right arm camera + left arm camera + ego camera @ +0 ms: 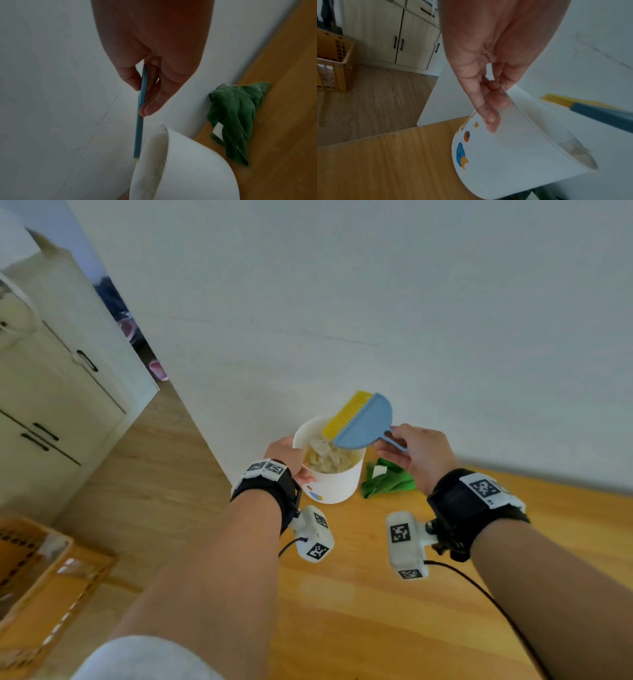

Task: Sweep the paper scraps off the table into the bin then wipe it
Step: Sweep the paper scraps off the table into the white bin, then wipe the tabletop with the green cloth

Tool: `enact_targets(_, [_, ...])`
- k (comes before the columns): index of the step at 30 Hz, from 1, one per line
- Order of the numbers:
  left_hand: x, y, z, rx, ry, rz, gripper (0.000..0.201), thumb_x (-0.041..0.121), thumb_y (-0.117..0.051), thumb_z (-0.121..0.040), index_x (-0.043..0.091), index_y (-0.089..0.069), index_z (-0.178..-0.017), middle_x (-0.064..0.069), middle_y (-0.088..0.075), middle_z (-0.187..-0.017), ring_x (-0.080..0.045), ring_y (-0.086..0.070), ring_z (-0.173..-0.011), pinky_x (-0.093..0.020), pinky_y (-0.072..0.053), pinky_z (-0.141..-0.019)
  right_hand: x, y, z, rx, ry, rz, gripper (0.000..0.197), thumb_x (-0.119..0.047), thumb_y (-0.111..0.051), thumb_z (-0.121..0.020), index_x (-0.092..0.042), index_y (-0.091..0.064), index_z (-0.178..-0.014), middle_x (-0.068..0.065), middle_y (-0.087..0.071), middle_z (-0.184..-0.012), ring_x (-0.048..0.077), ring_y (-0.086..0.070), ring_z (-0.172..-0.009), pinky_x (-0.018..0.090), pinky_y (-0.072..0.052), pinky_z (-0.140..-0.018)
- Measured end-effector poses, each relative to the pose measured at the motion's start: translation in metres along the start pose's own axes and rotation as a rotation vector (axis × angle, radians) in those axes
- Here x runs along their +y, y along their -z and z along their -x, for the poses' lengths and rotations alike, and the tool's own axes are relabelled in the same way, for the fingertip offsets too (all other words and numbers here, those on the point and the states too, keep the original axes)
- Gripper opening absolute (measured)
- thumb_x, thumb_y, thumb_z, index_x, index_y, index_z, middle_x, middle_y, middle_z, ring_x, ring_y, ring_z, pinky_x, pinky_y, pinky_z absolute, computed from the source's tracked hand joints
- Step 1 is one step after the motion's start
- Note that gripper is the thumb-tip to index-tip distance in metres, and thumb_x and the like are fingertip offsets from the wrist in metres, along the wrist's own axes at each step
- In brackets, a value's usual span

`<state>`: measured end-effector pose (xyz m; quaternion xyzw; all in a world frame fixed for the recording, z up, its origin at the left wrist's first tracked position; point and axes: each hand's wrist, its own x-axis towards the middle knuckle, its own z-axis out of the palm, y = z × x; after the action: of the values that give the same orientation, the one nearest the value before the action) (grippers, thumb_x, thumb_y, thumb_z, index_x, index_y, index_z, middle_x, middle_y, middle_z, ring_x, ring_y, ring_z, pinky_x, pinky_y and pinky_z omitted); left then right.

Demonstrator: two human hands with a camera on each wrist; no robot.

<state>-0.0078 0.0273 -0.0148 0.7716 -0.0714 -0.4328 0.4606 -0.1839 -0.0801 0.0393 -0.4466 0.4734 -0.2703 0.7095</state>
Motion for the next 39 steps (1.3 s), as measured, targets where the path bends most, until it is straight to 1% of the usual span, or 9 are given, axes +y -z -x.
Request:
enact_targets(5, [0.006,0.000,-0.013,-0.078,-0.027,0.120,0.055,-0.007,-0.046,-0.093,0.023,-0.051,-0.139,-0.018,-0.062,-0.073,-0.024,-0.059,-0.053,-0.047,-0.059,-0.079,0.017,-0.024,-0.017,-0.008,-0.057,-0.083,0.022,-0.002,-0.049,-0.096,0.011,-0.062,-0.109,0.019,-0.069,-0.085,0.022,-0.068,-0.070,0.025,-0.061,-0.065])
enact_targets(10, [0.004,0.006,-0.016,-0.078,-0.045,0.170,0.049,-0.003,-0.056,-0.092,0.011,-0.048,-0.138,-0.012,-0.062,-0.056,-0.020,-0.061,-0.043,-0.036,-0.061,-0.055,0.028,-0.044,-0.027,0.005,-0.071,-0.051,0.024,0.002,-0.048,-0.095,0.011,-0.061,-0.113,0.018,-0.067,-0.085,0.020,-0.066,-0.071,0.023,-0.059,-0.066])
enact_targets(15, [0.004,0.007,-0.014,-0.063,-0.051,0.184,0.017,-0.003,-0.055,-0.092,0.001,-0.047,-0.107,-0.002,-0.056,-0.036,-0.015,-0.060,-0.034,-0.040,-0.059,-0.067,0.037,-0.045,-0.035,0.140,0.010,0.183,0.019,-0.002,-0.057,-0.092,0.004,-0.068,-0.106,0.012,-0.068,-0.078,0.017,-0.065,-0.067,0.023,-0.059,-0.066])
enact_targets(19, [0.002,0.007,-0.014,-0.047,-0.070,0.178,0.017,-0.002,-0.058,-0.092,0.006,-0.047,-0.082,-0.010,-0.057,-0.050,-0.015,-0.060,-0.034,-0.041,-0.058,-0.069,0.042,-0.038,-0.042,0.216,0.098,0.489,0.014,-0.012,-0.067,-0.085,-0.008,-0.076,-0.095,0.001,-0.069,-0.075,0.019,-0.064,-0.072,0.037,-0.060,-0.075])
enact_targets(23, [0.000,0.007,-0.015,-0.027,-0.079,0.183,0.019,0.000,-0.060,-0.092,0.007,-0.047,-0.080,-0.013,-0.056,-0.062,-0.016,-0.061,-0.036,-0.044,-0.059,-0.074,0.043,-0.036,-0.042,0.222,0.163,0.648,0.003,-0.019,-0.071,-0.081,-0.018,-0.074,-0.079,-0.002,-0.069,-0.073,0.018,-0.064,-0.072,0.042,-0.059,-0.078])
enact_targets(28, [-0.001,0.006,-0.014,-0.018,-0.085,0.171,0.020,0.002,-0.062,-0.092,0.006,-0.046,-0.079,-0.012,-0.057,-0.059,-0.015,-0.061,-0.037,-0.041,-0.059,-0.073,0.040,-0.034,-0.041,0.210,0.228,0.816,0.012,-0.026,-0.072,-0.081,-0.014,-0.072,-0.077,-0.005,-0.064,-0.066,0.012,-0.056,-0.059,0.028,-0.048,-0.059])
enact_targets(33, [0.000,0.007,-0.012,-0.018,-0.096,0.150,0.018,0.005,-0.064,-0.092,0.006,-0.048,-0.082,-0.007,-0.059,-0.053,-0.015,-0.063,-0.040,-0.033,-0.060,-0.064,0.038,-0.030,-0.046,0.159,0.246,0.946,0.020,-0.031,-0.074,-0.080,-0.013,-0.068,-0.075,-0.004,-0.062,-0.066,0.015,-0.056,-0.064,0.028,-0.047,-0.061])
enact_targets(36, [-0.001,0.007,-0.013,-0.013,-0.087,0.153,0.016,0.007,-0.065,-0.091,0.006,-0.050,-0.086,-0.008,-0.059,-0.061,-0.020,-0.065,-0.049,-0.036,-0.060,-0.069,0.036,-0.025,-0.045,0.149,0.261,0.928,0.022,-0.033,-0.072,-0.082,-0.013,-0.069,-0.075,-0.002,-0.063,-0.067,0.014,-0.056,-0.062,0.028,-0.047,-0.060])
enact_targets(39, [-0.002,0.008,-0.014,-0.026,-0.043,0.177,0.013,0.008,-0.061,-0.089,0.006,-0.052,-0.080,-0.004,-0.060,-0.049,-0.017,-0.063,-0.045,-0.037,-0.059,-0.072,0.028,-0.017,-0.046,0.208,0.278,0.886,0.027,-0.035,-0.063,-0.088,-0.011,-0.070,-0.078,0.001,-0.066,-0.069,0.019,-0.060,-0.067,0.029,-0.047,-0.063])
